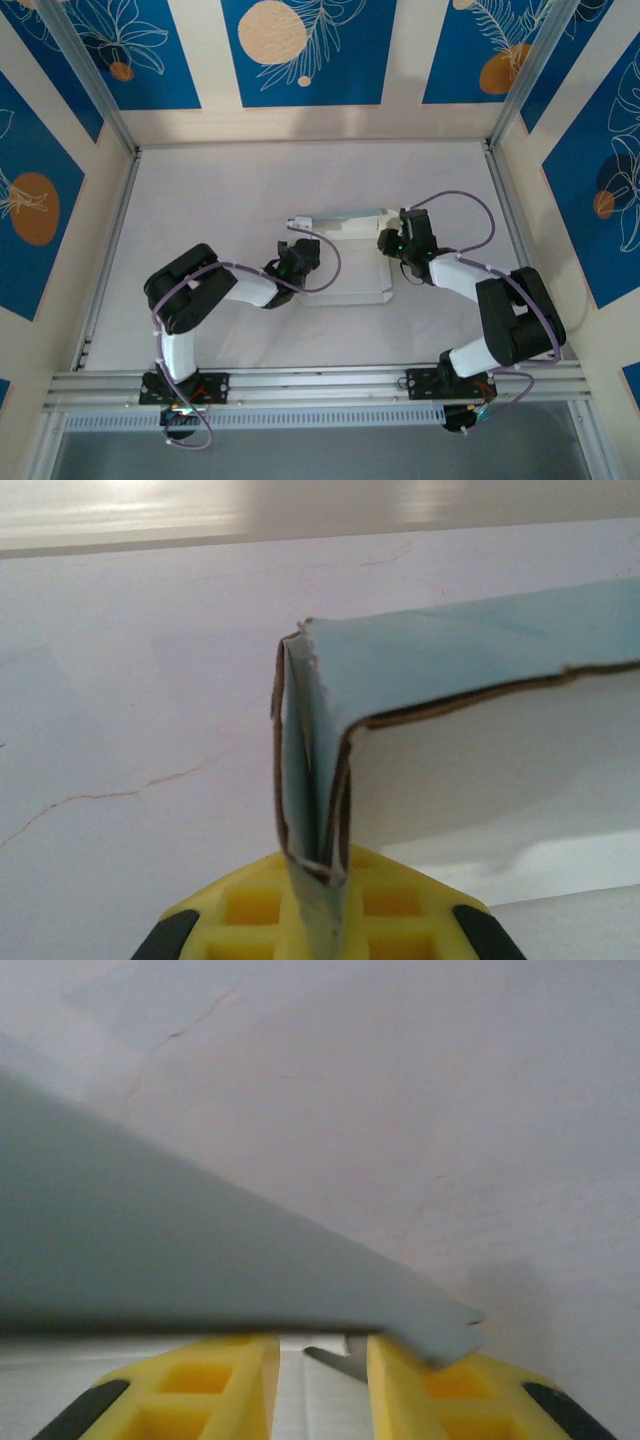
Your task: Fold the paper box
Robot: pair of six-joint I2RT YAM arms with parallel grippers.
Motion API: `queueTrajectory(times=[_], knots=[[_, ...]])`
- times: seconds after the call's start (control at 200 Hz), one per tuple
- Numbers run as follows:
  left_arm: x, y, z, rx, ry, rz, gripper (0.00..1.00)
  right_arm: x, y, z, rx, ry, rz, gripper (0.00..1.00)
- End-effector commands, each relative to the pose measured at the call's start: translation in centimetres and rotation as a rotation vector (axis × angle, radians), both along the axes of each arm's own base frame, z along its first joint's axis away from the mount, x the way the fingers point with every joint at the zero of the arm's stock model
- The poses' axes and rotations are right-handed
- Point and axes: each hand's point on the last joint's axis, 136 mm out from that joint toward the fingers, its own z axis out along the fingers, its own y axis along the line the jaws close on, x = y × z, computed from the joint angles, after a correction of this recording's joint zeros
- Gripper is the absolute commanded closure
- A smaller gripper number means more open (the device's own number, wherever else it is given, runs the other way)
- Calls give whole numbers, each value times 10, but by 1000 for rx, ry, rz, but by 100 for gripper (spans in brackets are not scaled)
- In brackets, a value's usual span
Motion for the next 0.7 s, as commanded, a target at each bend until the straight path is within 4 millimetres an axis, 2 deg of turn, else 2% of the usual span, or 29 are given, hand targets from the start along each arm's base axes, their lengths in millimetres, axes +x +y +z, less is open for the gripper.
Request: queueTrajectory(times=[0.0,0.145,0.305,0.475,0.61,0.695], knots=[[-23,14,-71,148,210,-36,100,9,4,-1,66,21,-12,69],[-24,15,-74,157,214,-39,100,12,-1,-12,86,61,-42,69],[-24,13,-77,159,217,-47,100,19,-1,-9,147,47,-36,69],[-24,13,-78,162,217,-46,100,25,15,-6,232,62,39,68],[-23,13,-75,159,212,-43,100,24,26,-9,258,88,78,66],[-23,12,-75,157,213,-46,100,23,33,-5,285,76,115,67]])
